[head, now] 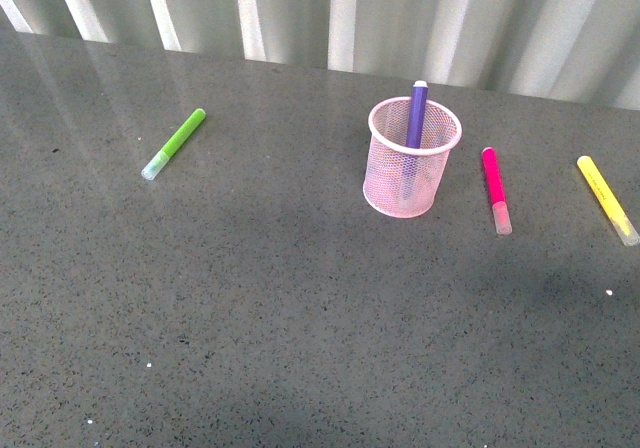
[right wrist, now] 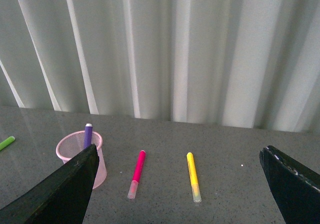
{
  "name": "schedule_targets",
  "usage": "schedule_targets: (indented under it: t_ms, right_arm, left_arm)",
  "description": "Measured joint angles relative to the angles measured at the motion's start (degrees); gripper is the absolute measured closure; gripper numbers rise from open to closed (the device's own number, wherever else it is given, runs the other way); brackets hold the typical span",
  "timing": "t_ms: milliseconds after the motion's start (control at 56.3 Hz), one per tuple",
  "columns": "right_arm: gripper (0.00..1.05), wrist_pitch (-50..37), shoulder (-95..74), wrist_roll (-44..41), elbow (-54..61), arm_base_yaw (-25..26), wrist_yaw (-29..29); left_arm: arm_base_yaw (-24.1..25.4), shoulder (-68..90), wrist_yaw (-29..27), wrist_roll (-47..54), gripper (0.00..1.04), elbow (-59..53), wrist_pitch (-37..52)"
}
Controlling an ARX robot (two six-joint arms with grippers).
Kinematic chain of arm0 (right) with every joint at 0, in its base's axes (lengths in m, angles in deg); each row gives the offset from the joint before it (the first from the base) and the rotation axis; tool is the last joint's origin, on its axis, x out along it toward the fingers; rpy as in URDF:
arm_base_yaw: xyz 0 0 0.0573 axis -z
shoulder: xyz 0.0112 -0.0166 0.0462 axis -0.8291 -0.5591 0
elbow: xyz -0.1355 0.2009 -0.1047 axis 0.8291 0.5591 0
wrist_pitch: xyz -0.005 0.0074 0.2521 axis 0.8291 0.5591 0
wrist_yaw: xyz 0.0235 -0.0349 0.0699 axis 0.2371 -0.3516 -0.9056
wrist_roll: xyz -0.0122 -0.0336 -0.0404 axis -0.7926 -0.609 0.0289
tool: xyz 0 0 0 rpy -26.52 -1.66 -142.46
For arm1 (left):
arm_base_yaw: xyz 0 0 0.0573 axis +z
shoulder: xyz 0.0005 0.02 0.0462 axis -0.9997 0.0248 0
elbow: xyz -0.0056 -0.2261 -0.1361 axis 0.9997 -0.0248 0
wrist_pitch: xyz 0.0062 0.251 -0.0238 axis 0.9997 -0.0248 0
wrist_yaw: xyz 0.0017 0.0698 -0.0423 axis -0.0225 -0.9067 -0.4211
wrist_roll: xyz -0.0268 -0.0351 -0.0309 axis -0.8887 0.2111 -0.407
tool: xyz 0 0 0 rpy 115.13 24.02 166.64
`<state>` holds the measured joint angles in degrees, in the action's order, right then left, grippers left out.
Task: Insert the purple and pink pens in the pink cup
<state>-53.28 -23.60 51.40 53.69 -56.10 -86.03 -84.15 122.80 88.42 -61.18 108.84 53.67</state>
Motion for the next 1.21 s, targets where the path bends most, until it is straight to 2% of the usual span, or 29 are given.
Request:
schedule_targets:
  t_ms: [36, 71, 142, 213, 266, 320, 426, 479, 781, 994, 1065, 1154, 1207]
  right_arm:
    - [0.07, 0.0, 0.0, 0.0, 0.0, 0.0, 0.0]
    - [0.07, 0.0, 0.0, 0.0, 0.0, 0.0, 0.0]
    - [0.07, 0.0, 0.0, 0.0, 0.0, 0.0, 0.0]
    - [0.07, 0.0, 0.0, 0.0, 0.0, 0.0, 0.0]
    - [0.07, 0.0, 0.0, 0.0, 0.0, 0.0, 0.0]
    - [0.07, 0.0, 0.0, 0.0, 0.0, 0.0, 0.0]
    - [0.07, 0.0, 0.0, 0.0, 0.0, 0.0, 0.0]
    - [0.07, 0.0, 0.0, 0.0, 0.0, 0.0, 0.0]
    - [0.07, 0.0, 0.0, 0.0, 0.0, 0.0, 0.0]
    - [0.07, -0.8, -0.5, -1.3, -0.1, 0.1, -1.2]
    - [0.07, -5.2, -5.4, -2.2, -2.3, 2.8, -5.9]
    - [0.07, -18.1, -18.4, -1.4, -10.6, 12.0, -13.1]
    - [0.07, -24.9, -25.8, -1.4, -15.6, 16.3, -13.7]
  left_arm:
    - [0.8, -0.6, -1.3, 1.1, 0.08, -1.4, 1.0]
    - [0.8, -1.6, -8.2, 3.1, 0.14, -5.3, 9.8]
    - [0.5, -3.8, -17.5, 5.5, 0.27, -13.7, 26.2]
    - [0.0, -7.0, -20.4, 6.6, 0.39, -21.3, 36.8]
    - [-0.2, -9.5, -20.9, 7.1, 0.48, -25.2, 40.6]
    - [-0.7, -13.2, -21.3, 7.5, 0.63, -29.8, 42.9]
    - [-2.4, -18.0, -23.7, 7.9, 0.91, -37.6, 44.0]
    - [-3.6, -20.1, -24.9, 8.0, 1.01, -39.8, 44.1]
    - [-4.4, -30.6, -25.0, 8.2, 1.01, -48.3, 42.7]
    - [-4.4, -41.1, -25.1, 8.2, 1.01, -53.4, 37.1]
    - [-4.4, -42.5, -25.1, 8.2, 1.01, -55.6, 38.8]
    - [-4.4, -45.0, -25.1, 8.2, 1.01, -57.3, 36.7]
    - [-4.4, -47.1, -25.0, 8.2, 1.01, -57.4, 34.8]
